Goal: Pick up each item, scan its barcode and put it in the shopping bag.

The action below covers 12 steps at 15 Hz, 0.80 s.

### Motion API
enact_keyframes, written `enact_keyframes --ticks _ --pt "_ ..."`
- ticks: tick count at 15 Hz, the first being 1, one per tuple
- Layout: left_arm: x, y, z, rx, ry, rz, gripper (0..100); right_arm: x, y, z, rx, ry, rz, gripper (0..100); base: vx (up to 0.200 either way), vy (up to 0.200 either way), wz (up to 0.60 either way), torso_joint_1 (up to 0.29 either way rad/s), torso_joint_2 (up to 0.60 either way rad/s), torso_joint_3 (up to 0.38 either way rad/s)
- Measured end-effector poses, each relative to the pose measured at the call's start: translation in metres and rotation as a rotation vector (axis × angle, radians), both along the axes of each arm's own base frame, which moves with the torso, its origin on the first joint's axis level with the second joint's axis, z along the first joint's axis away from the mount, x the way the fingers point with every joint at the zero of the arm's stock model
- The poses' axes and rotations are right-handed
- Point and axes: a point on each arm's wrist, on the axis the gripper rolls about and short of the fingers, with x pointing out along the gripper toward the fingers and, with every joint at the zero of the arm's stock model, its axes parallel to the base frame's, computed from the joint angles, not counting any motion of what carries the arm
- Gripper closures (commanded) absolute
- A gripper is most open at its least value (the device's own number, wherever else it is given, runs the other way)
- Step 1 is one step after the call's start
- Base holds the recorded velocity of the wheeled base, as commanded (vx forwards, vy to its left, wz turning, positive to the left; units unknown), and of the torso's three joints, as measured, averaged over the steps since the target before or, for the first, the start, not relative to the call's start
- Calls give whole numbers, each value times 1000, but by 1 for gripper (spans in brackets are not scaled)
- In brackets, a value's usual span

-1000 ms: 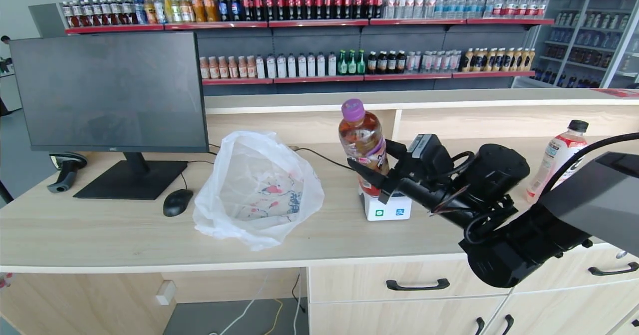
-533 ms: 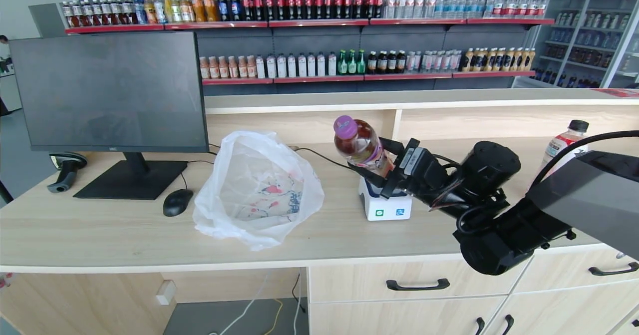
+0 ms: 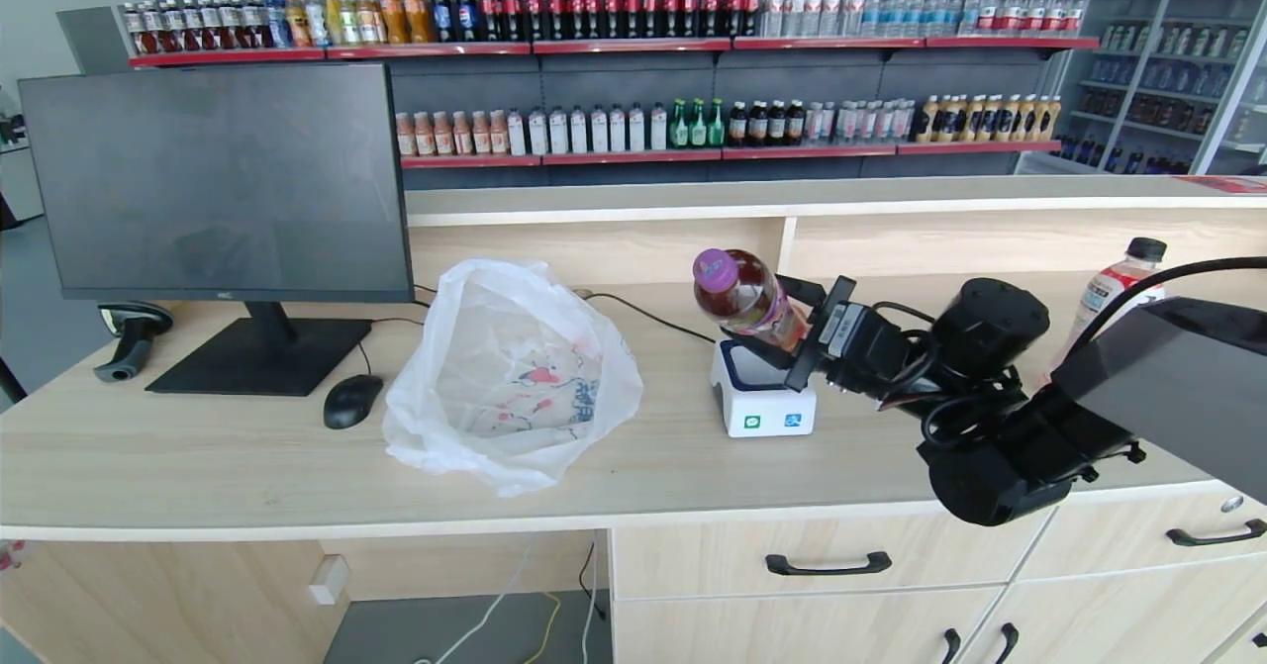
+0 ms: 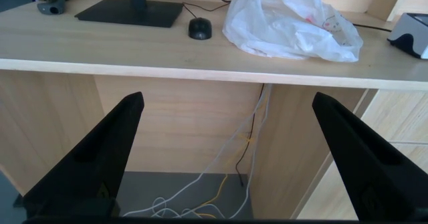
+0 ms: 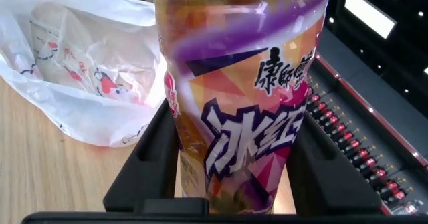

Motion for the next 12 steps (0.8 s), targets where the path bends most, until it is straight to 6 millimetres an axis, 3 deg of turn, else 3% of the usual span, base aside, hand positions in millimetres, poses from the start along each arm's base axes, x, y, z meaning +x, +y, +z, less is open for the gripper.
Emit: enact_keyframes --ticks 4,12 --pt "0 0 0 0 0 0 0 5 -1 -12 -15 17 -4 100 0 0 0 0 0 0" --pt "0 0 0 0 0 0 0 6 -1 -15 -28 4 -9 100 0 0 0 0 0 0"
